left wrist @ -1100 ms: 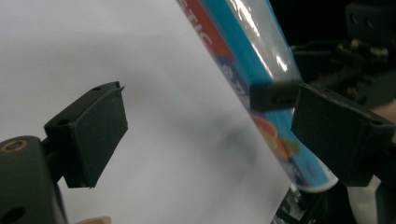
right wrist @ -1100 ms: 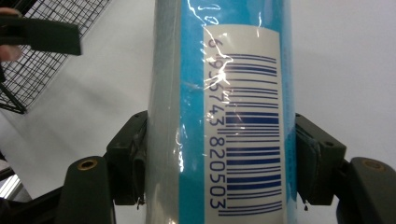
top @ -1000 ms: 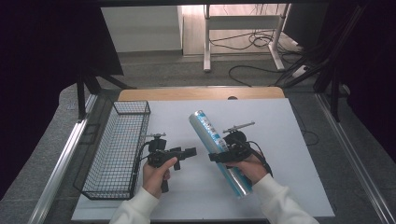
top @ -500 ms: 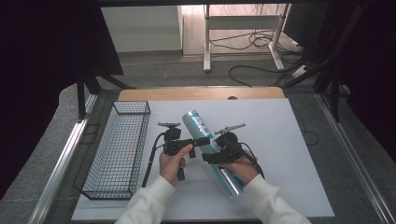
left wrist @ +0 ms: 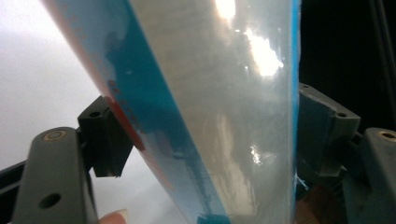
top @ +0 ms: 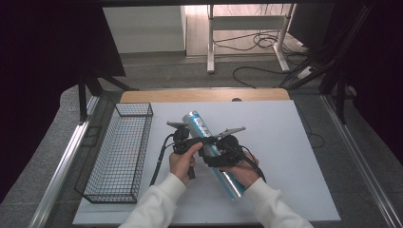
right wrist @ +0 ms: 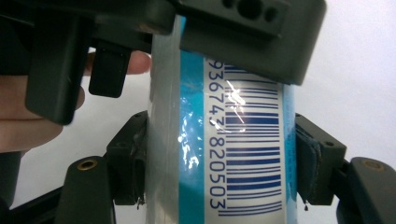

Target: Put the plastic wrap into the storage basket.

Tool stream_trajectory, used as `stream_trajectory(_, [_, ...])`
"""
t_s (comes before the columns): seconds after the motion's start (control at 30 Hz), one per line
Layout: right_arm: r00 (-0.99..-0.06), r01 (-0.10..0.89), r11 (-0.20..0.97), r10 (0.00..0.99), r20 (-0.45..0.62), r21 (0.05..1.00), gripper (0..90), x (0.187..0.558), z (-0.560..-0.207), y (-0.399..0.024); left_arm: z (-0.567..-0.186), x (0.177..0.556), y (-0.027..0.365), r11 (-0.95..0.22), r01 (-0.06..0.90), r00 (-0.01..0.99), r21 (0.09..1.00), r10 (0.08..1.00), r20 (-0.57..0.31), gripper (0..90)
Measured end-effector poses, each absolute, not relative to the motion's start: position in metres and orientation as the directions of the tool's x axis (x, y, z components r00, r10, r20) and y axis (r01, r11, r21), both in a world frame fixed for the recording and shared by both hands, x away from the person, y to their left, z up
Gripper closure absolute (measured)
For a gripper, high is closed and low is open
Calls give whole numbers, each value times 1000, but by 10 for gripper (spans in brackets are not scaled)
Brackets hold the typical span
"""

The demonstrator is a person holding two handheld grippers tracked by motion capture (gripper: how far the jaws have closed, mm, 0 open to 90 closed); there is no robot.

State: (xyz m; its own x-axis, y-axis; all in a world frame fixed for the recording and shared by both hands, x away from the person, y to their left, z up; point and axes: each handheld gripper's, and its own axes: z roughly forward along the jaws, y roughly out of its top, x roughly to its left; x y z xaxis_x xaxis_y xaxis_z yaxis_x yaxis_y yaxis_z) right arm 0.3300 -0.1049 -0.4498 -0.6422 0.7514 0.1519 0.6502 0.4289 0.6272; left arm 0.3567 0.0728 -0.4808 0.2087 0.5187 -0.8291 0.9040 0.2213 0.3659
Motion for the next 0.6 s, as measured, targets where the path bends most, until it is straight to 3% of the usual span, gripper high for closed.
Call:
stream_trajectory(0.3, [-649, 642, 445, 749, 134, 624, 308, 331, -442, -97, -476, 361, 87, 242, 909, 210, 340, 439, -873, 300])
stream_trajectory(0.43, [-651, 661, 428, 735, 188, 616, 275, 335, -439, -98, -476, 362, 92, 233, 913, 216, 336, 423, -880, 311])
stream_trajectory(0.47, [-663, 669, 424, 711, 232, 610, 199, 336, -437, -99, -475, 362, 94, 225, 913, 225, 339, 414, -882, 313])
stream_trajectory(0.6, [-680, 647, 424, 698, 227, 634, 131, 331, -431, -102, -470, 361, 96, 204, 914, 253, 352, 393, -884, 316])
